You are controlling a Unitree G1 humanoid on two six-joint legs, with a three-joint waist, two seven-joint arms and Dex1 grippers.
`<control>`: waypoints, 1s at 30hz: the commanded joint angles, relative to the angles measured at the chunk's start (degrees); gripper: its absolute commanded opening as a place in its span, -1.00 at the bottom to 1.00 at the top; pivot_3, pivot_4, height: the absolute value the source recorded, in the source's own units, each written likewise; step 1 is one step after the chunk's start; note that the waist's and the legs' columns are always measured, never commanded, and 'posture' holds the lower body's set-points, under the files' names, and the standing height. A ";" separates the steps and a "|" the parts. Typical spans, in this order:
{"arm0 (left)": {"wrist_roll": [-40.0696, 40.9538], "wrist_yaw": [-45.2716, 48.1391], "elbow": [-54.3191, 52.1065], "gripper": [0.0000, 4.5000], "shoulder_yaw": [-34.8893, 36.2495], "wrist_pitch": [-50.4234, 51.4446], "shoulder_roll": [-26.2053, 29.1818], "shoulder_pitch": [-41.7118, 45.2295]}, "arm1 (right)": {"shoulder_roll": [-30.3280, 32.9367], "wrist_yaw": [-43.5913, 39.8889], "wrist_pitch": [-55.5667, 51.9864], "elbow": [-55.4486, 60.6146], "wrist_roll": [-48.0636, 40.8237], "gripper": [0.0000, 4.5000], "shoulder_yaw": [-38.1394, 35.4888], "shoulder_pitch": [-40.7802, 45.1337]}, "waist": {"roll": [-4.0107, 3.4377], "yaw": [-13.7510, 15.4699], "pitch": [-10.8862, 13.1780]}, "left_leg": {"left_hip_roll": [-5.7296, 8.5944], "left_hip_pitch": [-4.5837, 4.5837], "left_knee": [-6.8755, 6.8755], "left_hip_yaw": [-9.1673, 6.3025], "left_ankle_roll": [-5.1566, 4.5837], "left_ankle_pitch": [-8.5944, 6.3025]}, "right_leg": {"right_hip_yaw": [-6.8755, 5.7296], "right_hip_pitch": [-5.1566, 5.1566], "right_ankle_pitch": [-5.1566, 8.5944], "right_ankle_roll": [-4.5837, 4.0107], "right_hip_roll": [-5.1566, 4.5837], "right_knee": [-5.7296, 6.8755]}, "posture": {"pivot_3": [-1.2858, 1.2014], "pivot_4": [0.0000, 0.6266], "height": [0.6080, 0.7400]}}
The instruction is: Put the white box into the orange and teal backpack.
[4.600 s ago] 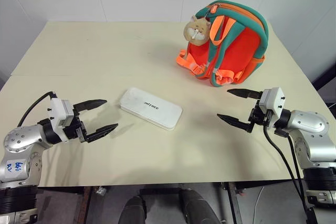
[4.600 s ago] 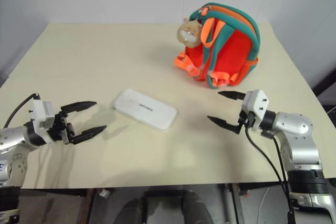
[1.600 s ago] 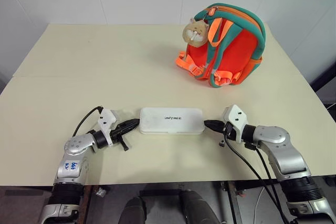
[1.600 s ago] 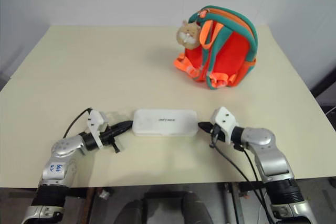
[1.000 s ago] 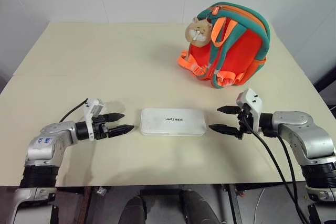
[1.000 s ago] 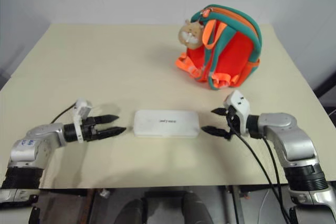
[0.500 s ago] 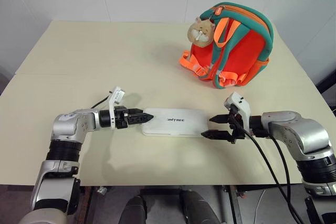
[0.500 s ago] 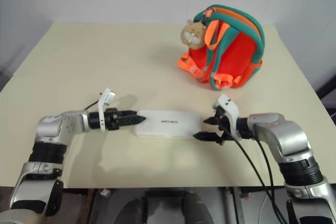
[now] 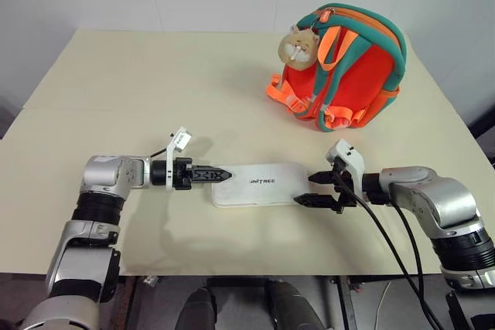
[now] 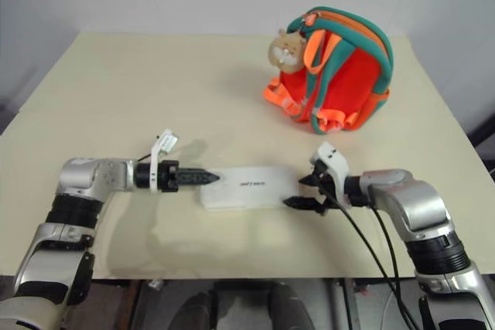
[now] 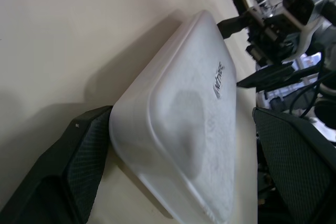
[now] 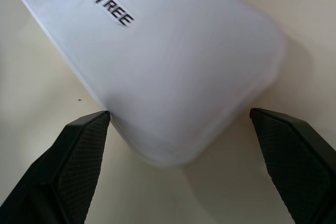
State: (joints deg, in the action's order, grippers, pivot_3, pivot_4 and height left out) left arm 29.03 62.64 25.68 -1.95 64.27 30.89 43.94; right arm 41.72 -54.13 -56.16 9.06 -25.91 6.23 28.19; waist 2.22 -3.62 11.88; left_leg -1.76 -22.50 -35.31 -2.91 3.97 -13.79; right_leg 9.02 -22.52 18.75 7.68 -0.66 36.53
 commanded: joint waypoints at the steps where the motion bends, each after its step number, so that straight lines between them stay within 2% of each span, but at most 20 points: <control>1: -1.72 -0.23 0.92 0.99 -1.69 -1.46 0.95 -1.00 | -0.23 0.98 0.51 3.00 -1.00 1.00 -1.24 -0.86 | 0.00 0.17 0.00 | 0.00 0.00 0.00 0.00 0.00 0.00 | 0.00 0.00 0.00 0.00 0.00 0.00 | 0.03 -0.52 1.00; 10: -11.07 -3.06 6.13 0.99 -1.92 -22.94 8.56 -0.77 | -0.73 1.57 1.07 3.39 -1.50 1.00 -0.97 -1.78 | 0.00 -0.92 0.00 | -0.06 0.10 0.01 0.03 0.00 0.08 | 0.02 -0.02 -0.05 -0.08 0.05 0.10 | 0.03 -0.52 1.00; 12: -11.34 -2.83 5.38 0.99 -1.59 -23.22 9.83 -0.65 | -1.03 1.57 1.19 3.28 -1.44 1.00 -0.71 -1.63 | 0.00 -1.26 0.00 | -0.05 0.10 0.00 0.05 -0.02 0.11 | 0.04 -0.01 -0.05 -0.08 0.05 0.09 | 0.03 -0.52 1.00; 15: -8.33 -0.65 2.27 0.99 -0.06 -16.60 11.25 -0.60 | -1.28 1.50 1.40 3.06 -1.26 1.00 -0.53 -1.44 | 0.00 -1.38 0.01 | -0.05 0.09 0.01 0.10 -0.03 0.13 | 0.08 -0.04 -0.06 -0.07 0.06 0.10 | 0.03 -0.52 1.00; 19: -0.10 4.86 -6.26 0.99 0.21 0.26 14.45 -2.72 | -1.39 1.43 1.77 2.96 -1.12 1.00 -0.37 -1.47 | 0.00 -1.38 0.01 | -0.05 -0.07 0.05 0.07 -0.03 0.09 | 0.05 -0.18 -0.05 -0.06 0.06 0.12 | 0.03 -0.52 1.00; 23: 5.93 6.65 -14.96 0.99 0.60 10.83 17.67 -6.12 | -1.38 1.34 2.04 3.06 -1.17 1.00 -0.21 -1.56 | 0.01 -1.13 0.00 | -0.06 -0.81 0.00 -0.08 0.04 0.03 | -0.03 -0.96 0.06 -0.05 0.04 0.40 | 0.03 -0.52 1.00; 26: 8.48 5.82 -18.37 0.99 1.62 14.66 18.45 -7.78 | -1.26 1.20 2.24 3.03 -1.15 1.00 -0.21 -1.63 | 0.02 -1.03 0.00 | -0.07 -0.88 -0.01 -0.21 0.09 0.06 | -0.15 -1.08 0.11 -0.15 0.03 0.53 | 0.03 -0.52 1.00; 30: 8.45 1.29 -17.47 0.99 2.83 14.18 14.50 -8.09 | -1.72 1.50 2.44 2.99 -1.09 1.00 -0.08 -1.70 | 0.02 -0.99 0.00 | -0.04 -0.79 -0.02 -0.24 0.17 0.13 | -0.17 -1.03 0.11 -0.18 0.03 0.64 | 0.03 -0.52 1.00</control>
State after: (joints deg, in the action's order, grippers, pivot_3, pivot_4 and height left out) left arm 36.49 65.36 8.75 -0.36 78.52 46.39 35.81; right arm 40.28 -52.66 -54.35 11.09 -26.44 6.33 26.48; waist 2.24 -4.61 11.88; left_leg -1.78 -23.29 -35.38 -3.14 4.12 -13.65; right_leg 8.84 -23.54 18.86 7.50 -0.62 37.20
